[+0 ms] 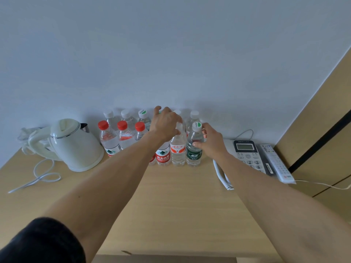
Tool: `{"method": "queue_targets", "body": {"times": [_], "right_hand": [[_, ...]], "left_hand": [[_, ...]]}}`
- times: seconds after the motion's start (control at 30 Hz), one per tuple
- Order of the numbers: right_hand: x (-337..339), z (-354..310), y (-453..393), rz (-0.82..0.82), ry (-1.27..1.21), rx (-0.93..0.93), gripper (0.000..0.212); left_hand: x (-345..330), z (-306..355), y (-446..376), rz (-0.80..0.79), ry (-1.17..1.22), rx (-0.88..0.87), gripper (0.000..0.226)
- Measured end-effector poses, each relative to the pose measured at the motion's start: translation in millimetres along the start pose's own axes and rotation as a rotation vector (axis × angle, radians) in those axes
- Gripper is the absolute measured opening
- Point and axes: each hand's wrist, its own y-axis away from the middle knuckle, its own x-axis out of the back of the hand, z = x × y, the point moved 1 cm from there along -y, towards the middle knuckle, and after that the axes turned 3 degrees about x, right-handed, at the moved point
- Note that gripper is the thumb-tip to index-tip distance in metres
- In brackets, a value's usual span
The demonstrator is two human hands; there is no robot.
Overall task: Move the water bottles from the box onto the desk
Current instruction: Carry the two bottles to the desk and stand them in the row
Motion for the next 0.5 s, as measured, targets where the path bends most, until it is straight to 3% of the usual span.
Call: {"method": "queue_targets", "body": {"times": [0.5], "right_hand": [[0.4, -2.6, -2.6, 0.009, 0.040, -0.048, 0.060]], "left_hand": [[-5.6, 3.2, -0.3, -0.005, 0.002, 0.042, 0.055]]}}
